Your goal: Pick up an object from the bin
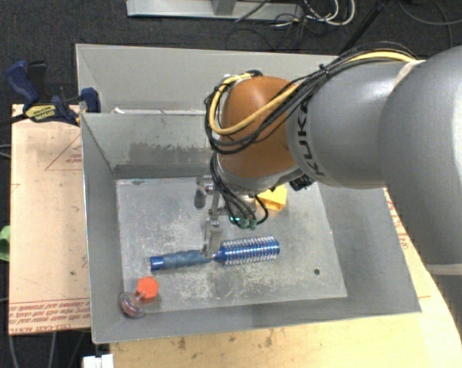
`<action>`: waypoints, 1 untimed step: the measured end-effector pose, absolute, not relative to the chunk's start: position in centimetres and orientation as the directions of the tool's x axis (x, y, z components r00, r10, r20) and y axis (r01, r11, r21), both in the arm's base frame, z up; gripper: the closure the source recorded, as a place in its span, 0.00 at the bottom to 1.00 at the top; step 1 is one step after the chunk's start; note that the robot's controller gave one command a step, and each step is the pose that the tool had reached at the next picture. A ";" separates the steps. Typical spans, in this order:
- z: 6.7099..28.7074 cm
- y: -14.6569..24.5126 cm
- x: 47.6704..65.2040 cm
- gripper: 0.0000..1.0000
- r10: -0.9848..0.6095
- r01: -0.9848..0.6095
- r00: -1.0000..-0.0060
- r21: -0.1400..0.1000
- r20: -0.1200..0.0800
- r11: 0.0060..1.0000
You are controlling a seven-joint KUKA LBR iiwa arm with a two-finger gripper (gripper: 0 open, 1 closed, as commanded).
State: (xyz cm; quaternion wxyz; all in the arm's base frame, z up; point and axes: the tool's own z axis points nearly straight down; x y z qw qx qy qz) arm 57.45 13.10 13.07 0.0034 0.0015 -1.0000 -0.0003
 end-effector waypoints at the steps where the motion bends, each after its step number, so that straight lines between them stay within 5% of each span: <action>1: 6.5 15.6 53.0 0.00 -0.030 -0.030 -1.000 0.001 0.009 1.000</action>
Offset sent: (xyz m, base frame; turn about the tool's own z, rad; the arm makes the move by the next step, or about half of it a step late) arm -0.0408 0.0221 -0.0607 -0.0215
